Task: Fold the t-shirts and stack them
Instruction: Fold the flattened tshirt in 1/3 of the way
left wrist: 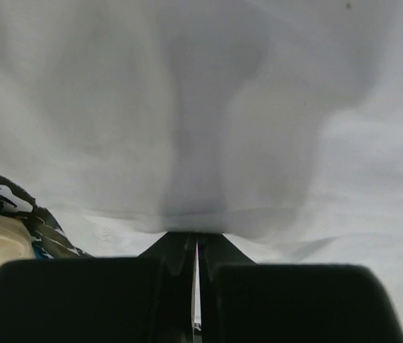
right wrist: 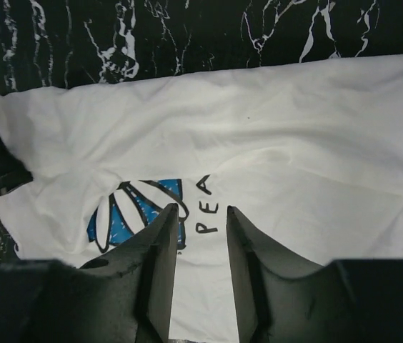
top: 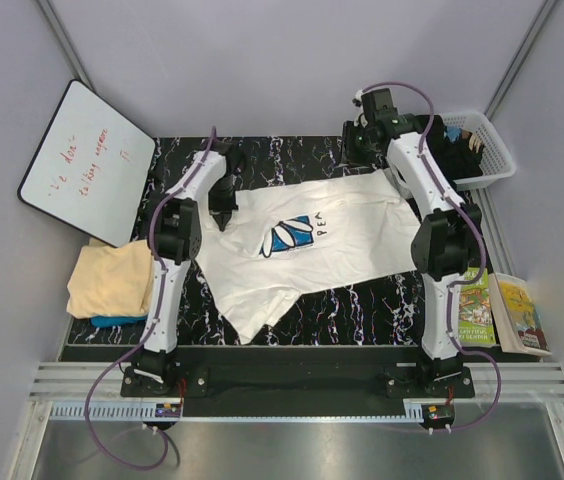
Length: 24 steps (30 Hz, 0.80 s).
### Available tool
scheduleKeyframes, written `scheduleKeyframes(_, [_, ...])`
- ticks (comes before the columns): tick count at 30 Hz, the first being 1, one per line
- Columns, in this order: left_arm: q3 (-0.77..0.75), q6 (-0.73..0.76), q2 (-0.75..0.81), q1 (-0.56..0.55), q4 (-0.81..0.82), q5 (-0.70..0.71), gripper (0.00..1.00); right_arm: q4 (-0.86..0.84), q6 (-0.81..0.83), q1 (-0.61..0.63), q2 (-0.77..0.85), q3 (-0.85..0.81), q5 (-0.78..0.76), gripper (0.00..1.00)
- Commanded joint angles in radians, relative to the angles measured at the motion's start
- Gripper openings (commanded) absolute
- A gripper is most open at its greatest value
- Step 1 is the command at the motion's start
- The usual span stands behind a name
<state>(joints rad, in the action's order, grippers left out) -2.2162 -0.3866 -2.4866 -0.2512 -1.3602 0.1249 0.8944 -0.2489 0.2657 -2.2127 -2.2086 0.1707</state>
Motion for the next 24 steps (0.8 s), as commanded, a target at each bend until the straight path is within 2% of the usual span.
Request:
scheduleKeyframes(1, [-0.167, -0.061, -0.076, 0.026, 0.015, 0.007, 0.0, 0.029, 0.011, -0.002, 0.149, -0.023, 0.027, 0.46])
scheduleKeyframes(4, [-0.27, -0.09, -0.136, 0.065, 0.022, -0.054, 0.0, 0.044, 0.014, -0.008, 0.246, 0.035, 0.013, 0.53])
scheduleKeyframes(6, [-0.313, -0.115, -0.173, 0.092, 0.051, -0.119, 0.0, 0.057, 0.019, -0.013, 0.281, 0.095, -0.002, 0.53])
scheduleKeyframes(7, [-0.31, -0.147, -0.178, 0.125, 0.07, -0.19, 0.0, 0.06, 0.025, -0.014, 0.313, 0.116, -0.008, 0.55])
scheduleKeyframes(12, [-0.338, -0.225, -0.179, 0.236, 0.188, -0.29, 0.0, 0.087, 0.034, -0.023, 0.375, 0.217, -0.03, 0.55])
scheduleKeyframes(16, [-0.339, -0.209, -0.137, 0.296, 0.252, -0.378, 0.0, 0.098, 0.023, -0.023, 0.407, 0.262, -0.03, 0.56])
scheduleKeyframes(18, [-0.303, -0.151, -0.088, 0.297, 0.26, -0.389, 0.0, 0.098, 0.016, -0.025, 0.419, 0.279, -0.028, 0.56])
scheduleKeyframes(19, [-0.269, -0.131, -0.01, 0.293, 0.283, -0.405, 0.0, 0.097, 0.014, -0.023, 0.423, 0.302, -0.03, 0.55])
scheduleKeyframes(21, [-0.11, -0.091, 0.151, 0.27, 0.309, -0.407, 0.0, 0.098, 0.007, -0.025, 0.439, 0.335, -0.04, 0.56])
scheduleKeyframes(22, [0.023, -0.081, 0.211, 0.259, 0.358, -0.406, 0.0, 0.097, 0.004, -0.025, 0.446, 0.349, -0.048, 0.55])
scheduleKeyframes(24, [0.152, -0.066, 0.382, 0.218, 0.401, -0.389, 0.0, 0.092, 0.003, -0.025, 0.47, 0.398, -0.075, 0.56])
